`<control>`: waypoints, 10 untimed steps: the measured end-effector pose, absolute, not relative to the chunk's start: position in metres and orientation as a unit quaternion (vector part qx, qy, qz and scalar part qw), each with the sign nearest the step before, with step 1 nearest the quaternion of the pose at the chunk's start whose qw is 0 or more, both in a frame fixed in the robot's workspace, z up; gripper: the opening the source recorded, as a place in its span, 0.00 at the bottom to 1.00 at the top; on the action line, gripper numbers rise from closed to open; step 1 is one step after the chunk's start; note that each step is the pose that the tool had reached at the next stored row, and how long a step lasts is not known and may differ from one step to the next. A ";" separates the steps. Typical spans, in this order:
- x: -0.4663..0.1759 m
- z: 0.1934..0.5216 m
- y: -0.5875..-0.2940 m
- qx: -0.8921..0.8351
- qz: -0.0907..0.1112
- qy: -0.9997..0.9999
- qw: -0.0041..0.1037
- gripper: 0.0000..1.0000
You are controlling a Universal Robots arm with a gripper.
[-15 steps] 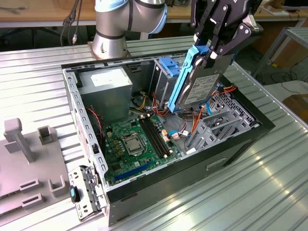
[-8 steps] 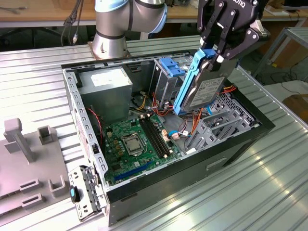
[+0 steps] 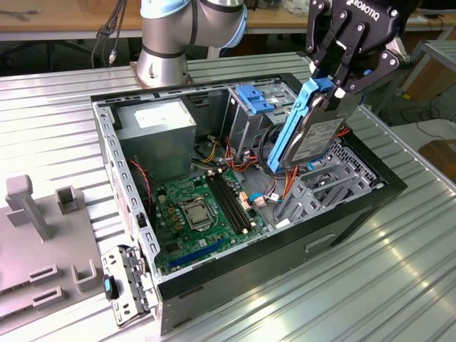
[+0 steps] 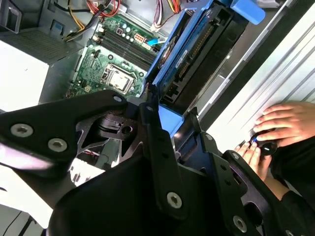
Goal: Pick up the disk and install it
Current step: 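Insert the disk into the insertion slot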
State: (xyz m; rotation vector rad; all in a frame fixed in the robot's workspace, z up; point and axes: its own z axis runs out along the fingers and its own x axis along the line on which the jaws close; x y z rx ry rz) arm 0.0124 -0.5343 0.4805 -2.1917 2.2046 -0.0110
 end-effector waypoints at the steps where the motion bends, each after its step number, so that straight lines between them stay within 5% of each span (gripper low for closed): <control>1: 0.014 0.480 -0.535 -0.705 -0.004 0.709 0.016 0.37; 10: 0.039 0.478 -0.537 -0.705 -0.004 0.709 0.016 0.37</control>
